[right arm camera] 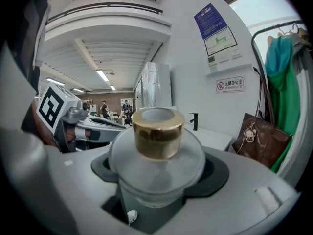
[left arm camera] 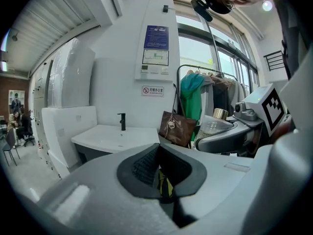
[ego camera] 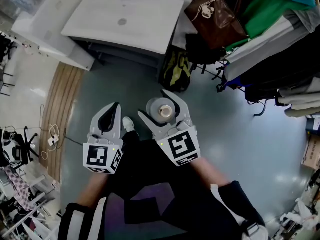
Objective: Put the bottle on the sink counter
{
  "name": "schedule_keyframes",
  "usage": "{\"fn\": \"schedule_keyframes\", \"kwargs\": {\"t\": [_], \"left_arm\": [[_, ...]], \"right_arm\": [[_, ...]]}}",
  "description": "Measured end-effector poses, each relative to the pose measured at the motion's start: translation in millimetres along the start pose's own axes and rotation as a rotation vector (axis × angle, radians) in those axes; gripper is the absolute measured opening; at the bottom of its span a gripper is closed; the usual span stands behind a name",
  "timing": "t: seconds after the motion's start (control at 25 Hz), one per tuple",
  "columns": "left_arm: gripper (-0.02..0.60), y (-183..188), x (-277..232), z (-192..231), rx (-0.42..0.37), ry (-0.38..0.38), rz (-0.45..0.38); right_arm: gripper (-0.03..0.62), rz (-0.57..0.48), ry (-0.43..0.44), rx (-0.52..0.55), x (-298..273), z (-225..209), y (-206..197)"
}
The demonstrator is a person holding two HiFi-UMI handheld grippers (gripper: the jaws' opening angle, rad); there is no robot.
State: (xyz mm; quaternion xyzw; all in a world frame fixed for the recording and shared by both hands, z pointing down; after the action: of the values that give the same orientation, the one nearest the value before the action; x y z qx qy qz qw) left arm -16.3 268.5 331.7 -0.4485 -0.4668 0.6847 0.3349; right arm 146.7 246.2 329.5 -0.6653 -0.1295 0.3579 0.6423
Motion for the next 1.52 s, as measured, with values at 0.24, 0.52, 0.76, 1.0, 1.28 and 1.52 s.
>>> {"fn": "schedule_keyframes", "kwargs": {"t": [0.24,0.52,0.76,1.0,1.28,1.52], "left_arm": [[0.002,-2.0,-29.5,11.9,-0.001,-0.067,0.011],[0.002,16.5,-74.8,47.3,-0.015,-0.154,0.008],[0.002,32.1,-107.1,81.2,-0.016,-0.209,0.008],[0.002,41.9,-124.8,113.3,-0.005,-0.249,0.012],[0.002,61.3,-132.9,156.3,-0.022,-0.254,-0.016],[0.002,67.2,-133.8,194.1,-0.022,-0.227,-0.023]], "right_arm": [[0.342,0.028,-0.046,-0.009,-17.5,-12.2,-3.3],[0.341,0.07,-0.128,-0.038,-54.5,-29.6,3.7],[0.341,0.103,-0.184,-0.051,-91.0,-42.8,16.4],[0.341,0.125,-0.224,-0.05,-121.7,-48.9,30.7],[0.341,0.11,-0.249,-0.042,-161.5,-49.6,49.9],[0.341,0.105,-0.252,-0.039,-197.5,-48.9,57.1]]}}
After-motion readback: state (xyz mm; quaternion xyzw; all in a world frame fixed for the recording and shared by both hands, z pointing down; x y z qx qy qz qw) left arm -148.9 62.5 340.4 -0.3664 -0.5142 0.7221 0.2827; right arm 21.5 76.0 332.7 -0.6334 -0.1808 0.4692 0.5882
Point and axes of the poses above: the fingertips, and each gripper's own axes: x backward along the fingers, z to its left, y out of its top, the point moved 7 cm from there along x, backward along the fingers, and after that the axes turned 6 degrees about x, right-handed, at the moved point
